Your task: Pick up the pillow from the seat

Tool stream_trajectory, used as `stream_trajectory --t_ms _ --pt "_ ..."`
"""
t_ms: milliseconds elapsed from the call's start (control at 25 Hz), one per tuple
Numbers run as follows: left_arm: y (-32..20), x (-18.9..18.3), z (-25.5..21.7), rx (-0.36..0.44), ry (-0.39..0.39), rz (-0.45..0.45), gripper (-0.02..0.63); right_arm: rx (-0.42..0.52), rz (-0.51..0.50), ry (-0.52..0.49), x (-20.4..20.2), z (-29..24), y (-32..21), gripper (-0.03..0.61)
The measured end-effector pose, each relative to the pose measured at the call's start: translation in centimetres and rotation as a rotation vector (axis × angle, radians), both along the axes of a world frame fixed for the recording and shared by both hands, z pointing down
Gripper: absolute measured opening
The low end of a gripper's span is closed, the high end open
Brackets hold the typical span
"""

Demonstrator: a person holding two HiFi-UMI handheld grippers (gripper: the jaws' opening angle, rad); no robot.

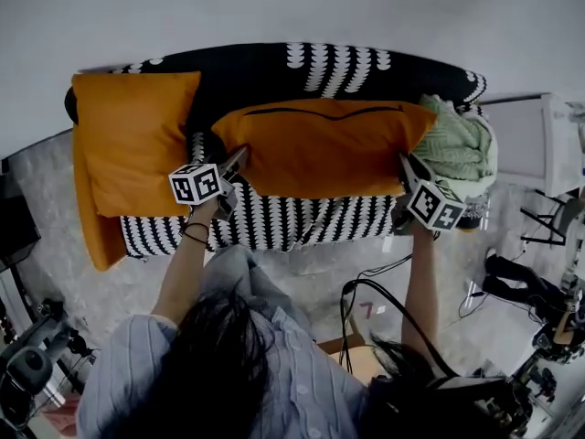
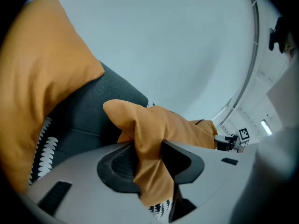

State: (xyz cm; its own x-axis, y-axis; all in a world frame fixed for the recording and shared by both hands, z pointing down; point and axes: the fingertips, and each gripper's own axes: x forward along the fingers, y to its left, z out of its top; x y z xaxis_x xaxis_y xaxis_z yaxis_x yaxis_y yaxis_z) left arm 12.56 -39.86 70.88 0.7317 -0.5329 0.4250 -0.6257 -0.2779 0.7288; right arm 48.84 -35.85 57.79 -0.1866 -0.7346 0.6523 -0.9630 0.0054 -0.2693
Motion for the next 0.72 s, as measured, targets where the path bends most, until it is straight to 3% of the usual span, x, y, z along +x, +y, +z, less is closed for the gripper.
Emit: stream_trajectory --t_ms 320,720 --pt "0.3 -3.8 -11.1 0.213 0.031 -0.035 0.158 0.201 0.079 -0.018 -3.5 -9.5 4.0 0.063" --pt "4.2 -5.9 -20.3 0.368 0.079 -0.032 0.158 0.297 0.124 -0.035 -5.4 -15.5 11.7 0.063"
